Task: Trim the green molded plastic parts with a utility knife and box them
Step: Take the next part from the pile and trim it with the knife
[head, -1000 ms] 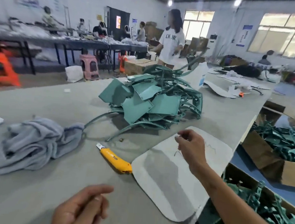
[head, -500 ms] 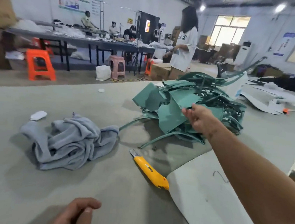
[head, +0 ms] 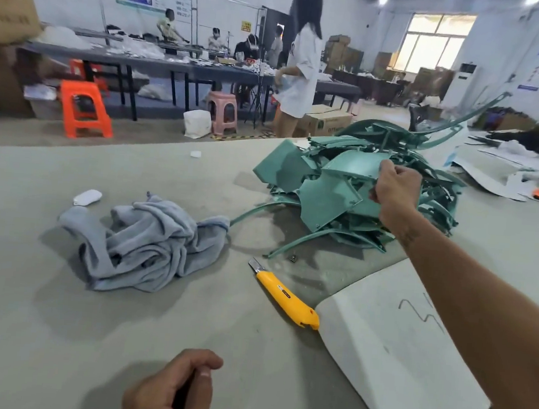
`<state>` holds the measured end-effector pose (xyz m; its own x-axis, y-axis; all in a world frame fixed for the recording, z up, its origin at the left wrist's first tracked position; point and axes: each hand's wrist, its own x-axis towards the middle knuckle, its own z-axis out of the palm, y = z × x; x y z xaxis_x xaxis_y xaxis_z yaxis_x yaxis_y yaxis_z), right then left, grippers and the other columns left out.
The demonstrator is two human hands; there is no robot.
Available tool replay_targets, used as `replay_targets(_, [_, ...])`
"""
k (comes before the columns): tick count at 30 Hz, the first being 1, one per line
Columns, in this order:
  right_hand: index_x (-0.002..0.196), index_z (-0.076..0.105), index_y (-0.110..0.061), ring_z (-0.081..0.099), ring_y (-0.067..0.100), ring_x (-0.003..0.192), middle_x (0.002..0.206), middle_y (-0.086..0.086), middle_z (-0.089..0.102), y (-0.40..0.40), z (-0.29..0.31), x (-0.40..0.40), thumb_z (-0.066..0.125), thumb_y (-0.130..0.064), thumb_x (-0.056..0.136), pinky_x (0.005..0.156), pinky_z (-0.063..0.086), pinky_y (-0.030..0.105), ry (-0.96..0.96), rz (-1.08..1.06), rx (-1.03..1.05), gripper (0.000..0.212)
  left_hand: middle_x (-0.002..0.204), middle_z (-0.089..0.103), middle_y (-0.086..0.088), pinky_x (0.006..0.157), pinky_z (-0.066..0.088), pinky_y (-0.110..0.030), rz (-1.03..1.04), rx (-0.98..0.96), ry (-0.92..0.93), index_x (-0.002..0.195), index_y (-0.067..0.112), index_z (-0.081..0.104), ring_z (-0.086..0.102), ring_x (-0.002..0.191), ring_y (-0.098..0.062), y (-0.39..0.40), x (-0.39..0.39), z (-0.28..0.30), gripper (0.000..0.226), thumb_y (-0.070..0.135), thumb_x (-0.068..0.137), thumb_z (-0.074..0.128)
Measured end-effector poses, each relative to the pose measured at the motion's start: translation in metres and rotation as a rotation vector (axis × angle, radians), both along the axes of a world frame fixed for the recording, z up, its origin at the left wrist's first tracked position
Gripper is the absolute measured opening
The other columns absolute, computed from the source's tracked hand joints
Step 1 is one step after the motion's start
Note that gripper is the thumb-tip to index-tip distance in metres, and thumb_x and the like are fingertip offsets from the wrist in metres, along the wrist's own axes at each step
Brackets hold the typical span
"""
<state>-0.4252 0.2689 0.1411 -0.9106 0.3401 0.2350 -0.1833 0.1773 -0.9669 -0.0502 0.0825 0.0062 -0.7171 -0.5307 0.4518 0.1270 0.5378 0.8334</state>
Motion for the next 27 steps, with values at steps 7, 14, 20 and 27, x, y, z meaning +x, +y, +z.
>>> replay_targets(7, [0.069, 0.062, -0.008, 0.061, 0.013, 0.037, 0.057, 0.006, 0.059, 0.054, 0.012, 0.046, 0.049, -0.018, 0.102, 0.039, 0.047, 0.031, 0.086, -0.058, 0.334, 0.037, 0.043, 0.039, 0.004, 0.04, 0.028, -0.013, -0.044, -0.083, 0.013, 0.083, 0.031, 0.073, 0.03, 0.036, -0.001, -0.003, 0.006, -0.004, 0.016, 0.021, 0.084, 0.06])
replay_targets(14, [0.082, 0.053, -0.016, 0.035, 0.01, 0.035, 0.06, 0.002, 0.04, 0.083, 0.02, 0.058, 0.032, -0.008, 0.104, 0.035, 0.027, 0.016, -0.181, 0.077, -0.291, 0.032, 0.044, 0.035, 0.009, 0.041, 0.031, -0.016, -0.026, -0.092, 0.068, 0.077, 0.031, 0.072, 0.03, 0.037, -0.001, -0.006, 0.011, 0.003, 0.026, 0.04, 0.086, 0.049])
replay_targets(20, [0.07, 0.032, -0.024, 0.021, 0.007, 0.033, 0.045, -0.007, 0.025, 0.103, 0.034, 0.069, 0.02, -0.004, 0.102, 0.033, 0.014, 0.019, -0.314, 0.222, -0.709, 0.04, 0.043, 0.035, 0.009, 0.041, 0.031, -0.012, -0.057, -0.113, 0.069, 0.078, 0.035, 0.072, 0.03, 0.035, 0.003, -0.004, 0.011, -0.001, 0.025, 0.041, 0.085, 0.049])
replay_targets(27, [0.087, 0.055, -0.012, 0.031, 0.01, 0.039, 0.053, -0.002, 0.038, 0.039, -0.04, 0.168, 0.037, -0.018, 0.115, 0.035, 0.026, 0.02, -0.098, 0.514, -0.189, 0.034, 0.076, 0.068, 0.002, 0.049, 0.051, -0.032, -0.172, 0.165, 0.076, 0.108, 0.037, 0.07, 0.064, 0.06, -0.016, 0.0, 0.008, 0.007, 0.028, 0.047, 0.087, 0.054])
